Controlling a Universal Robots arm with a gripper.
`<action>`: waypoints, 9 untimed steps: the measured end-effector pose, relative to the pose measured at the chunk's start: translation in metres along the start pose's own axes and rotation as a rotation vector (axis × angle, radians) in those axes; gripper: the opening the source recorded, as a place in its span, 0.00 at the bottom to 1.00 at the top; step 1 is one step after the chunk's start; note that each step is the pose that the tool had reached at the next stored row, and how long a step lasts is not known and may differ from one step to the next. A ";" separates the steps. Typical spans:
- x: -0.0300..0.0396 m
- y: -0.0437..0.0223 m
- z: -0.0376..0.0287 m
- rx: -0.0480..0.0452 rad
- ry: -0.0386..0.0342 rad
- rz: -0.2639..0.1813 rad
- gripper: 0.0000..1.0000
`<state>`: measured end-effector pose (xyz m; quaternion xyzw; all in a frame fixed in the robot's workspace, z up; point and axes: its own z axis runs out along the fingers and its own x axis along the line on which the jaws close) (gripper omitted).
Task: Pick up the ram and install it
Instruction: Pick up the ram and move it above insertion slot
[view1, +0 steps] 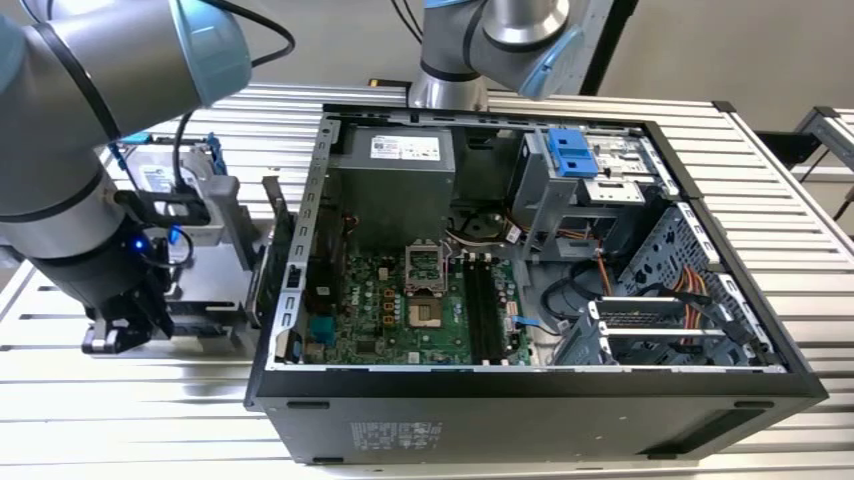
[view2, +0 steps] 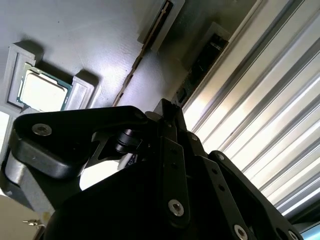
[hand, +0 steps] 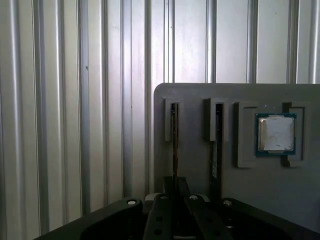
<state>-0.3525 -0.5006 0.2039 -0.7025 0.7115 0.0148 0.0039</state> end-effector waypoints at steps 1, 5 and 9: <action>0.0000 0.0001 -0.0008 -0.0002 0.0002 0.000 0.00; -0.0001 0.0001 -0.0034 0.0001 0.0000 0.000 0.00; -0.0001 0.0004 -0.0057 0.0005 0.0001 0.000 0.00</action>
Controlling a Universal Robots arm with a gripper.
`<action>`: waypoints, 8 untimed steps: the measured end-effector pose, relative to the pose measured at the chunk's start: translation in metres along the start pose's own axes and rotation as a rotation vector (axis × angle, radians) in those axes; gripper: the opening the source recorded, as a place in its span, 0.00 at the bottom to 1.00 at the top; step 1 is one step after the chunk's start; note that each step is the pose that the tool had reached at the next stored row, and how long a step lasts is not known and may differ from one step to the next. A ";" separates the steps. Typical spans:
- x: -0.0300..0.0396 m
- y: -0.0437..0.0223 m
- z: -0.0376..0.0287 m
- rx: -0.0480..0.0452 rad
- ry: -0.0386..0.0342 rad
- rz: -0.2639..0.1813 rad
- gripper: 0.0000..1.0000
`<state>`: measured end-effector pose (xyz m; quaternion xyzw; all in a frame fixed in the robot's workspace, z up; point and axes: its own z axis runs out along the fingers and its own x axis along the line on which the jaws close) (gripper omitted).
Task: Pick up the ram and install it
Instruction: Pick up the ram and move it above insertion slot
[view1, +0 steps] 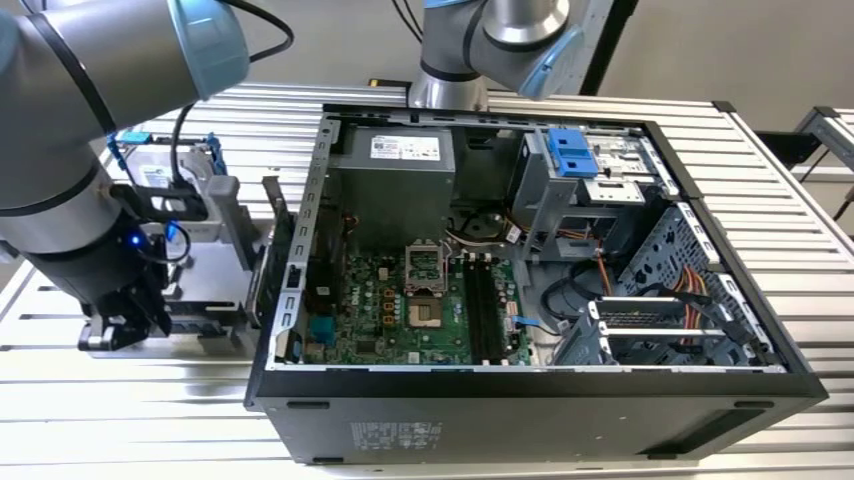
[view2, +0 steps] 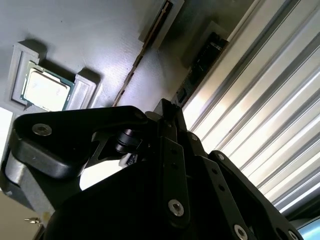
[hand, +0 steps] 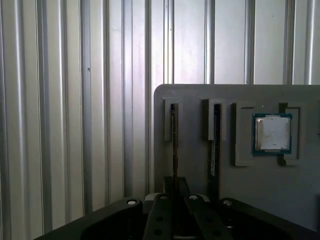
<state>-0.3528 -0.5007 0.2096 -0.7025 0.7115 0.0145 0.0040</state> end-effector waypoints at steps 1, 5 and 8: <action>0.0000 0.0001 -0.0007 0.0000 0.0000 0.000 0.00; -0.0001 0.0002 -0.0036 0.0000 -0.0001 0.000 0.00; -0.0002 0.0003 -0.0058 0.0000 0.0000 0.000 0.00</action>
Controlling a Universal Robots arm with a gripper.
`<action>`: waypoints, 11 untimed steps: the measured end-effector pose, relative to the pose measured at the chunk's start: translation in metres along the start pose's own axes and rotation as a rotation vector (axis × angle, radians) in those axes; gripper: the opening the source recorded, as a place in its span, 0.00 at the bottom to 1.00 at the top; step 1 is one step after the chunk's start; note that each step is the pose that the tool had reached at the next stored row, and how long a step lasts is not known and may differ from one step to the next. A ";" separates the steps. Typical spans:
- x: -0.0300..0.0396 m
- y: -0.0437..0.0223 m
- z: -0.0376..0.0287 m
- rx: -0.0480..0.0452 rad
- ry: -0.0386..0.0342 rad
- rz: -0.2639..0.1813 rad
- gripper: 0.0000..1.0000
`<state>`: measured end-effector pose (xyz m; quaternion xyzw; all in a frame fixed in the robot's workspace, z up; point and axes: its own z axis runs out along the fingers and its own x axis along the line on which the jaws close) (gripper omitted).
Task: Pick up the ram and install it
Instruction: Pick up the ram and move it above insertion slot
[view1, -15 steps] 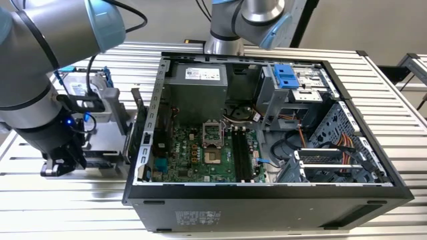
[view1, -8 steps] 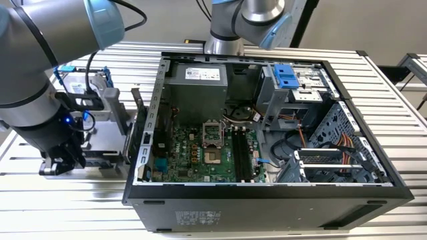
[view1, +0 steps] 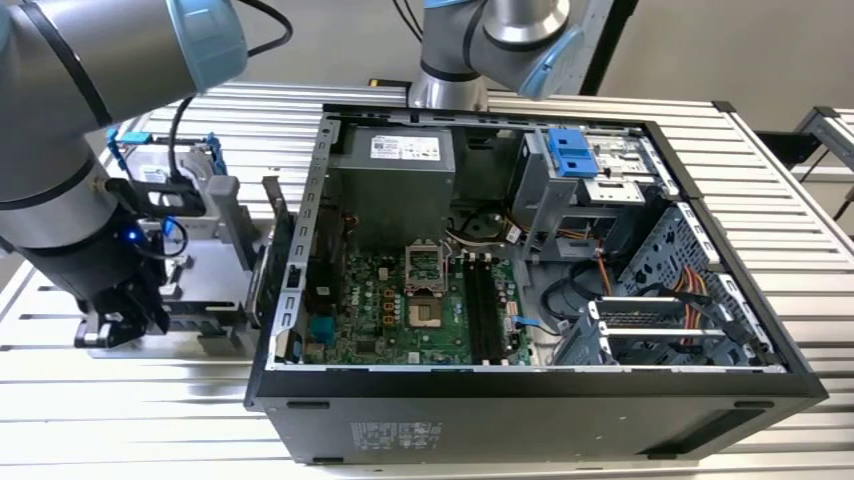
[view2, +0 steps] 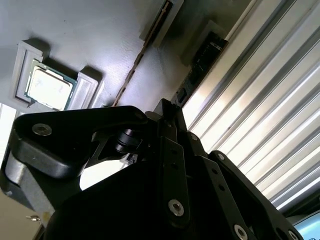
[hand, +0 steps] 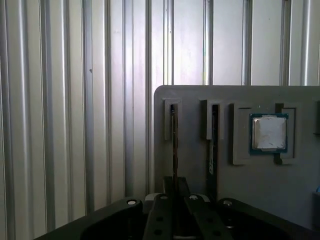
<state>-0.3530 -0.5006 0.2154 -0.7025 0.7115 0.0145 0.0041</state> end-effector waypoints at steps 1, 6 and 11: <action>0.0000 0.0000 -0.0009 0.0000 0.0000 0.000 0.00; -0.0001 0.0001 -0.0048 0.0000 0.0000 0.000 0.00; -0.0003 0.0002 -0.0111 0.0001 -0.0001 0.000 0.00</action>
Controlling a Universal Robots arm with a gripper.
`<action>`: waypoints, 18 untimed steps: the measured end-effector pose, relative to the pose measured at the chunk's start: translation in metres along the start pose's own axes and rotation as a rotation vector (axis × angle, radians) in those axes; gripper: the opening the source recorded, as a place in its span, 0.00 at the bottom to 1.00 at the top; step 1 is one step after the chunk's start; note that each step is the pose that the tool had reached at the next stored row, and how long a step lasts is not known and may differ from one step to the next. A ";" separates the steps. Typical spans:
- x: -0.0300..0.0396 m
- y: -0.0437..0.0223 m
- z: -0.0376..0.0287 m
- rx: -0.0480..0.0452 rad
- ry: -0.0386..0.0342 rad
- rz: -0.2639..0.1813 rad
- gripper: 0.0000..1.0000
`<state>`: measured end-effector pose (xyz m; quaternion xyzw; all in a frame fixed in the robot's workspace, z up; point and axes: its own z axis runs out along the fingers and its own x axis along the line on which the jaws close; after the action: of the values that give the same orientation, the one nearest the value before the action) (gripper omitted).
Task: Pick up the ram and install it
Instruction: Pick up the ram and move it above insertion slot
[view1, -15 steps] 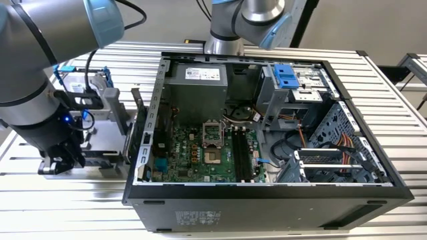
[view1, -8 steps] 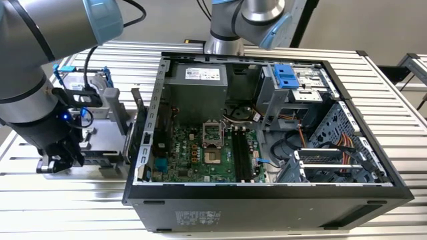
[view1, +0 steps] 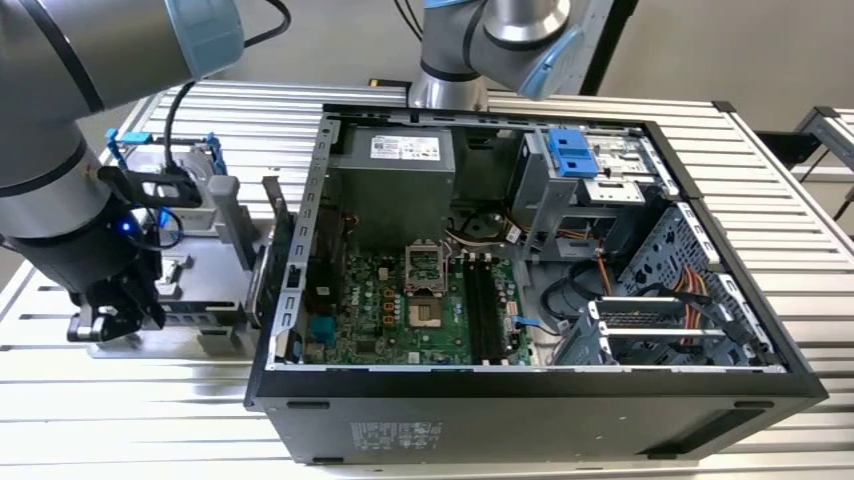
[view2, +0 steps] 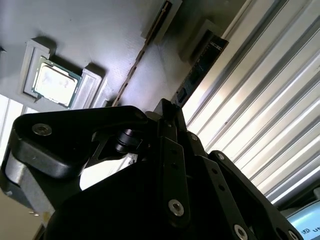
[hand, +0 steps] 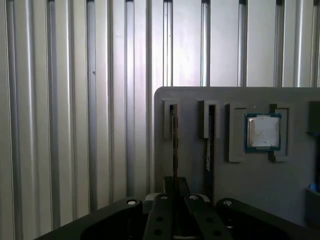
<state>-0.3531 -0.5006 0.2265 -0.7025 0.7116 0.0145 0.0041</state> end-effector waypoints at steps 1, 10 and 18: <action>0.0000 0.0000 -0.0014 0.0000 0.0000 0.000 0.00; -0.0004 0.0004 -0.0141 0.0001 0.0001 0.000 0.00; -0.0006 0.0005 -0.0236 0.0002 0.0000 0.000 0.00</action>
<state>-0.3533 -0.5006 0.2501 -0.7025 0.7115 0.0144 0.0042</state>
